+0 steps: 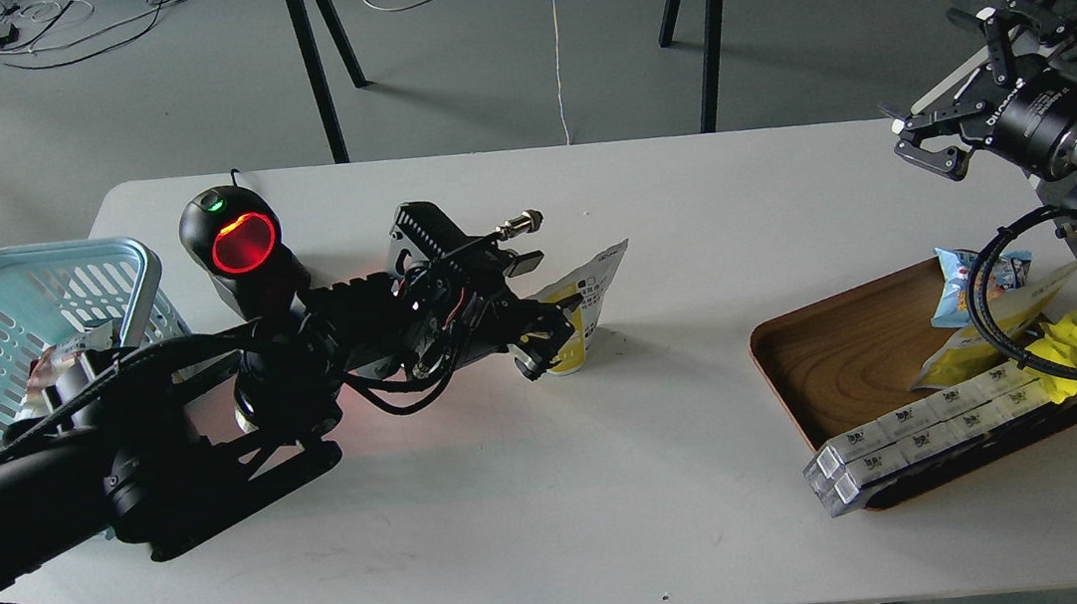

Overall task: Scan snack and place in basket
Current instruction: 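Reach the left gripper to the standing yellow packet and grasp it, then lift the packet with the left gripper and bring it before the scanner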

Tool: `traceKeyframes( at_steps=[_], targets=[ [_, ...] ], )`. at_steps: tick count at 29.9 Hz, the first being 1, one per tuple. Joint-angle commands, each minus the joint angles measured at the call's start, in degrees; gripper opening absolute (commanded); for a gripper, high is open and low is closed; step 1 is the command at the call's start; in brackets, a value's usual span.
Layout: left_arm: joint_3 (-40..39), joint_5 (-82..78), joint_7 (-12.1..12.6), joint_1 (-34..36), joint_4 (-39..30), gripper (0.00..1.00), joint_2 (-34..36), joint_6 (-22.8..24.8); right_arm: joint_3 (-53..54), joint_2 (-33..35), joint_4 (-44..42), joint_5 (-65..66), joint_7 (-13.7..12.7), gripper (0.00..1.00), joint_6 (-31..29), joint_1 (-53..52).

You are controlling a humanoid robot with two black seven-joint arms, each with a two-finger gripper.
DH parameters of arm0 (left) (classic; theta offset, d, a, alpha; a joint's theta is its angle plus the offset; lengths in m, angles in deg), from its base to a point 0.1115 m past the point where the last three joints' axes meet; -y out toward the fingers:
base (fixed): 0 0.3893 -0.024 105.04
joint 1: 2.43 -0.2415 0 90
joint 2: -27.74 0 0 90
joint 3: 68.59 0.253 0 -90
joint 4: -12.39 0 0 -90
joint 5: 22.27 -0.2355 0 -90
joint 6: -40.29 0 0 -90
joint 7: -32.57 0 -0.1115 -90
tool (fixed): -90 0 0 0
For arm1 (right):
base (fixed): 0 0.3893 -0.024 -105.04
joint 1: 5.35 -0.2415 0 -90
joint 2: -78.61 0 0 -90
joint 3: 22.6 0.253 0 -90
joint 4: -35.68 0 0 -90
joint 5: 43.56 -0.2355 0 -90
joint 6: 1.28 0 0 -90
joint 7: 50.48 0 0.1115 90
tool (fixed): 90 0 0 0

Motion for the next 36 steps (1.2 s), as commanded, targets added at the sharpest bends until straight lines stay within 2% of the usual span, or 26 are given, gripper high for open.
traceKeyframes(
  at_steps=[1, 5, 18, 28, 36],
  targets=[
    [0.08, 0.01, -0.18, -0.10, 0.13, 0.10, -0.01, -0.12, 0.00, -0.04, -0.02, 0.00, 0.00, 1.00, 0.01, 0.00],
    [0.08, 0.01, -0.44, -0.10, 0.13, 0.01, 0.08, -0.29, 0.00, -0.13, -0.02, 0.00, 0.00, 1.00, 0.01, 0.00],
    [-0.88, 0.01, -3.87, 0.68, -1.71, 0.00, 1.74, -4.86, 0.01, -0.13, 0.06, 0.00, 0.00, 1.00, 0.01, -0.18],
    [-5.81, 0.01, -4.49, 3.23, -11.82, 0.00, 11.49, -1.00, 0.09, -0.13, 0.15, 0.00, 0.00, 1.00, 0.01, -0.53],
    [-12.21, 5.56, -4.92, 4.47, -14.90, 0.00, 19.85, -1.87, 0.09, -0.13, 0.50, 0.00, 0.00, 1.00, 0.01, -0.79]
  ],
)
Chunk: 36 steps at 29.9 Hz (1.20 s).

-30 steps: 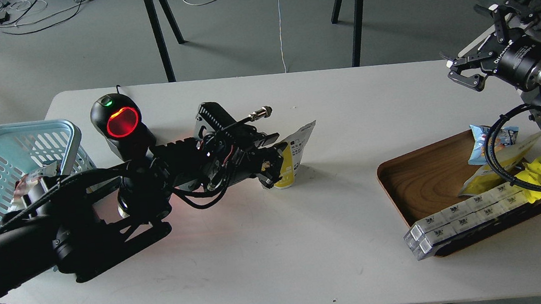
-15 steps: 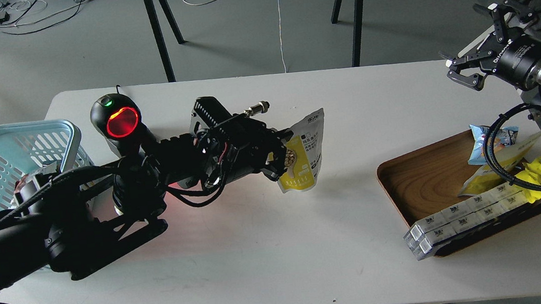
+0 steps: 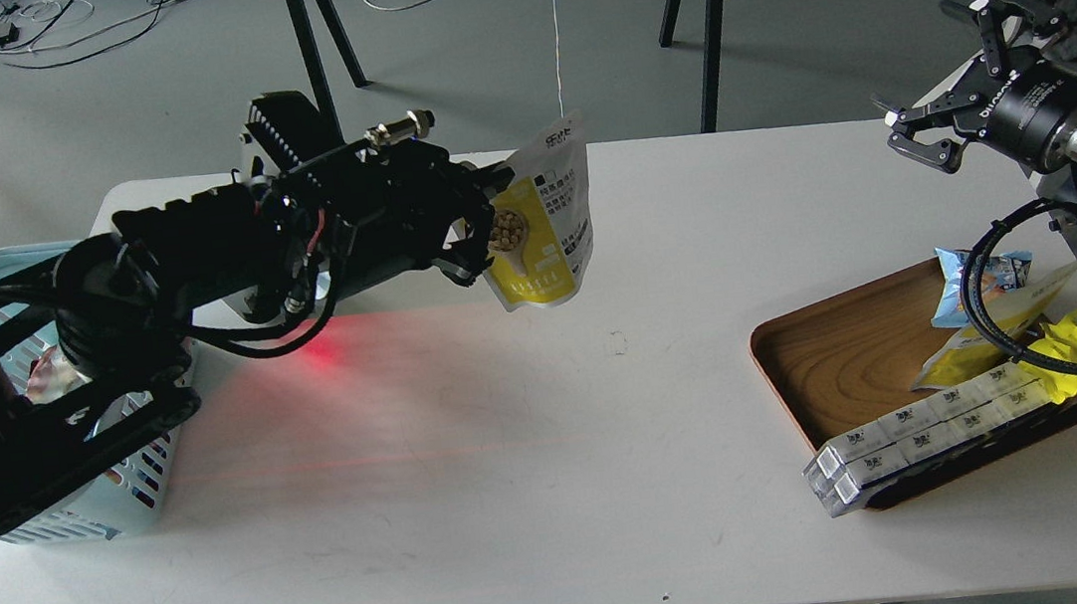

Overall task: Scan snack and place in basket
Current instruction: 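Lift the packet with the left gripper and bring it before the scanner, then hold the packet in front of the scanner's red light with the left gripper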

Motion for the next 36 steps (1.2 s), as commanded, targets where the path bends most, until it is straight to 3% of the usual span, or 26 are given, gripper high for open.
traceKeyframes(
  at_steps=[1, 3, 6, 11, 19, 25, 36],
  targets=[
    [-4.13, 2.23, -0.94, -0.19, -0.37, 0.00, 3.17, -0.82, 0.00, -0.01, 0.11, 0.09, 0.00, 1.00, -0.01, -0.05],
    [-6.16, 3.02, -2.87, -0.54, -0.45, 0.00, 4.31, -0.99, 0.00, -0.01, 0.37, 0.00, 0.00, 1.00, -0.01, -0.13],
    [-7.57, 3.72, -3.84, -1.33, -0.37, 0.00, 6.77, -1.69, 0.00, -0.01, 0.37, 0.00, 0.00, 1.00, -0.01, -0.31],
    [-7.31, 5.40, -3.76, -5.11, -0.37, 0.00, 11.42, -5.91, 0.00, -0.18, 0.29, 0.09, 0.00, 1.00, -0.01, -0.31],
    [-6.61, 5.31, -3.93, -11.53, -0.37, 0.00, 16.35, -7.15, 0.00, -0.36, 0.28, 0.09, 0.00, 1.00, -0.01, -0.31],
    [-3.80, 5.22, -3.76, -12.50, -0.45, 0.00, 19.25, -4.17, -0.09, -0.36, 0.37, 0.18, -0.09, 1.00, -0.01, -0.22],
    [-3.53, 5.05, -5.87, -11.00, -0.45, 0.00, 20.84, 1.20, -0.09, -1.15, 0.37, 0.26, -0.09, 1.00, -0.01, -0.22]
  ],
)
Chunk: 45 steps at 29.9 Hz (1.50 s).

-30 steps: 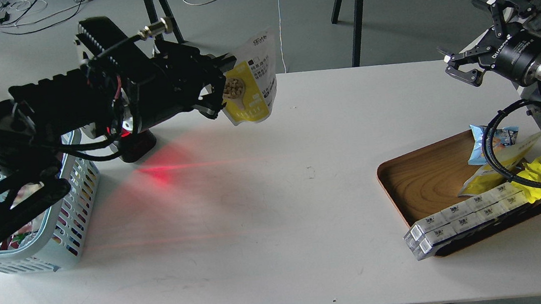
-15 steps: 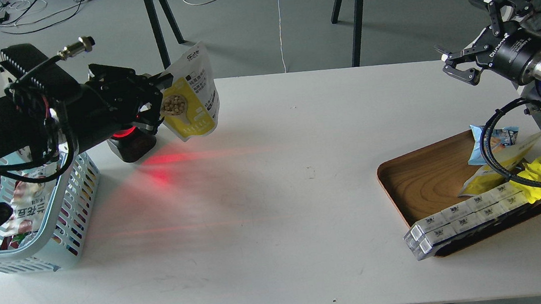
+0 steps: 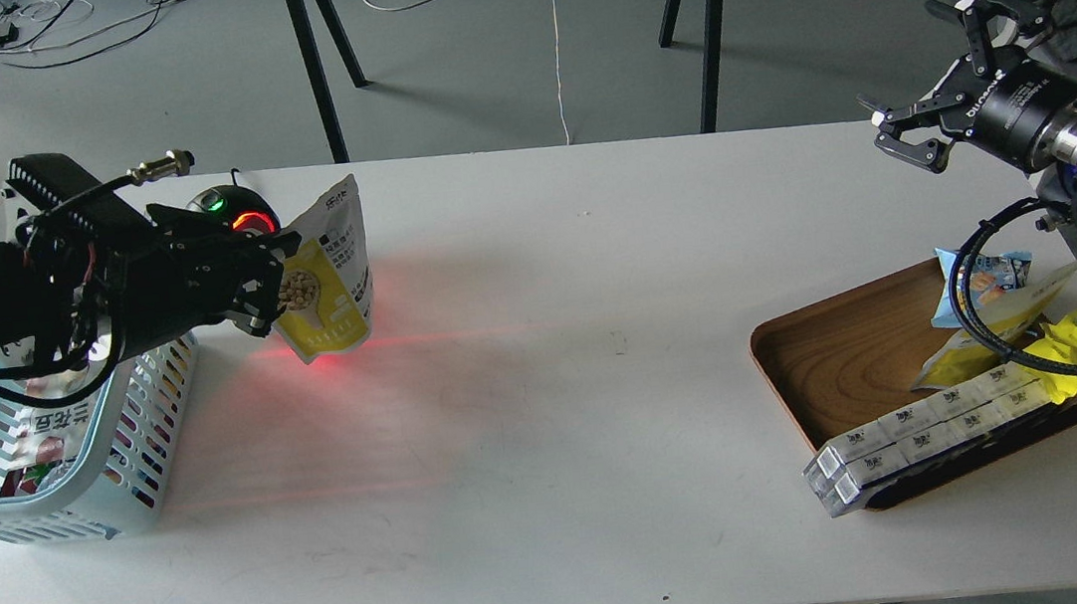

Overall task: Scan snack and place in basket
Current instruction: 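Hold the packet in front of the scanner's red light with the left gripper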

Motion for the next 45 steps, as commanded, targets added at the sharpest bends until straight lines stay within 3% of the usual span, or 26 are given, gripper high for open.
traceKeyframes(
  at_steps=[1, 9, 19, 28, 34, 45],
  targets=[
    [0.01, -0.10, -0.73, 0.67, -0.08, 0.00, 0.51, 1.32, 0.00, -0.12, -0.01, 0.17, 0.00, 1.00, 0.00, 0.00],
    [0.01, -0.28, -1.26, 3.13, -0.25, 0.00, -0.37, 4.72, 0.00, -0.12, -0.01, 1.14, 0.00, 1.00, 0.00, 0.00],
    [0.01, -0.19, -0.38, 7.78, -0.25, 0.00, -6.34, 4.72, 0.00, -0.12, -0.01, 1.14, 0.00, 1.00, 0.00, 0.00],
    [0.01, -0.19, 2.69, 10.43, -0.25, 0.00, -11.18, 4.72, 0.00, -0.03, -0.01, 1.14, 0.00, 1.00, 0.00, 0.00],
    [0.01, -0.19, 6.30, 9.90, -0.25, 0.00, -11.27, 4.72, 0.00, -0.03, -0.09, 1.14, 0.00, 1.00, 0.00, 0.00],
    [2.72, -0.19, 7.62, 9.20, -0.25, 0.00, -8.81, 4.72, 0.00, -0.03, -0.09, 1.14, 0.00, 1.00, 0.00, 0.09]
  ],
)
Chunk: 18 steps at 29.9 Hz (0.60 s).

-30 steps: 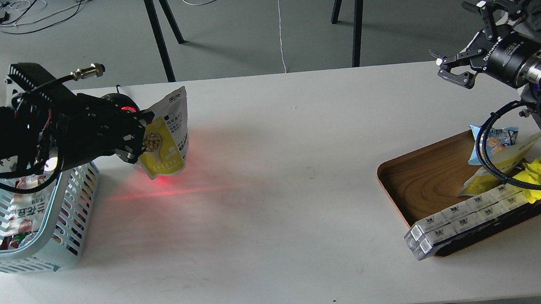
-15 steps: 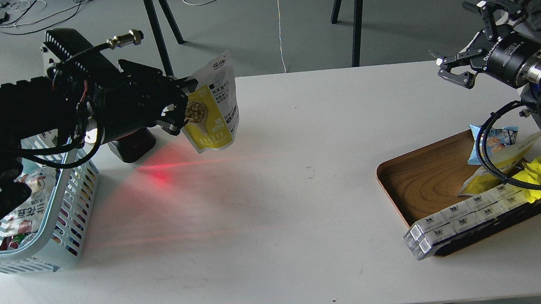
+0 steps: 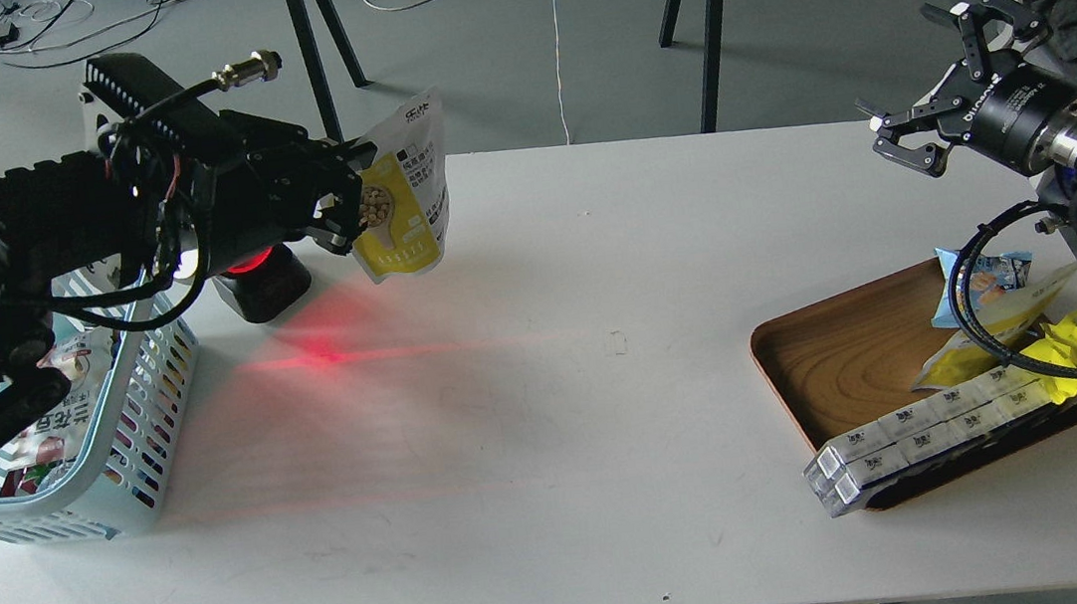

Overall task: Scan snack and place in basket
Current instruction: 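Hold the packet in front of the scanner's red light with the left gripper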

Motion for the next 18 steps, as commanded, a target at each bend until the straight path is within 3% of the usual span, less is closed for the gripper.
traceKeyframes(
  at_steps=[1, 18],
  targets=[
    [2.63, -0.01, 0.52, -0.15, 0.00, 0.00, 1.64, -0.01, 0.00, 0.00, -0.02, 0.00, 0.00, 1.00, 0.00, 0.00],
    [5.10, -0.01, 0.70, -0.33, 0.00, 0.00, 3.67, -0.01, 0.00, 0.00, -0.02, 0.00, 0.00, 1.00, 0.00, 0.00]
  ],
)
